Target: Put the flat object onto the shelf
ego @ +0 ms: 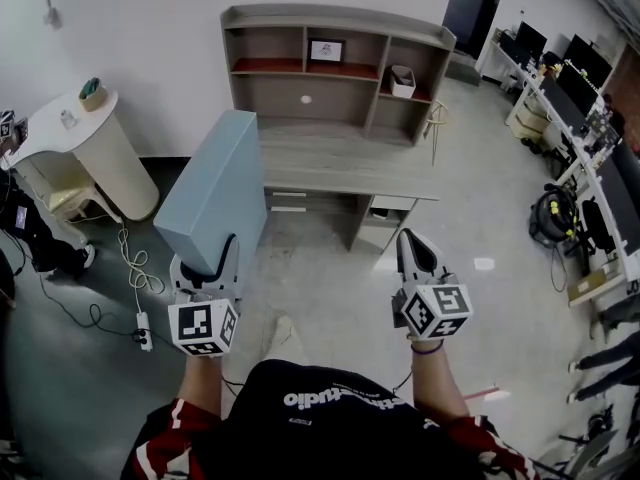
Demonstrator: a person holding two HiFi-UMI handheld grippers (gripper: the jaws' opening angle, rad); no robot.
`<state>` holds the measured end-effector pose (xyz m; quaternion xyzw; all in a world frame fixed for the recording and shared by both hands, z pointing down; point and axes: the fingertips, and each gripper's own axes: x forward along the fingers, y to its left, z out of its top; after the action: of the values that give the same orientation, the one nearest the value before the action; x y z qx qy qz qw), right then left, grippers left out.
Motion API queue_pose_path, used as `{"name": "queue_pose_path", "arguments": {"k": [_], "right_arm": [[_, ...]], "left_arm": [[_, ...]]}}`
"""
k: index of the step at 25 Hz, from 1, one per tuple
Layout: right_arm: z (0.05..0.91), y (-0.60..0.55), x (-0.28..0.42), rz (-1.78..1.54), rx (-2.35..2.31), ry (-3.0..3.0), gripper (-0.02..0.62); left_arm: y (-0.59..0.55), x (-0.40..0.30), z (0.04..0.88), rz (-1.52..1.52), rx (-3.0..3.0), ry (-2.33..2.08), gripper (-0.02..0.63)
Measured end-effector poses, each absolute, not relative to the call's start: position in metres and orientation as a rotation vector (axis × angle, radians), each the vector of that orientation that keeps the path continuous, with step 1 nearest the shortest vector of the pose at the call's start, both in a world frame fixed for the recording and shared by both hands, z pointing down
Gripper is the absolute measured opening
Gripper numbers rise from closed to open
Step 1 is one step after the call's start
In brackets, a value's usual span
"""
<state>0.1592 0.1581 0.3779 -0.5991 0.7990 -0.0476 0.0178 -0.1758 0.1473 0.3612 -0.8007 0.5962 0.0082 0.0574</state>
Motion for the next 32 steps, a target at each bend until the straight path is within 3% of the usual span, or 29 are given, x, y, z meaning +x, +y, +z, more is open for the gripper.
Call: {"name": "queue_pose_path", "arguments": {"k": [32], "right_arm": [[0.373,-0.046,0.155,-0.171,-1.870,2.502,-0.002]], "left_arm": [[-0.064,-0.173,0.385,-0.007,-2.469,1.814,0.268]]}}
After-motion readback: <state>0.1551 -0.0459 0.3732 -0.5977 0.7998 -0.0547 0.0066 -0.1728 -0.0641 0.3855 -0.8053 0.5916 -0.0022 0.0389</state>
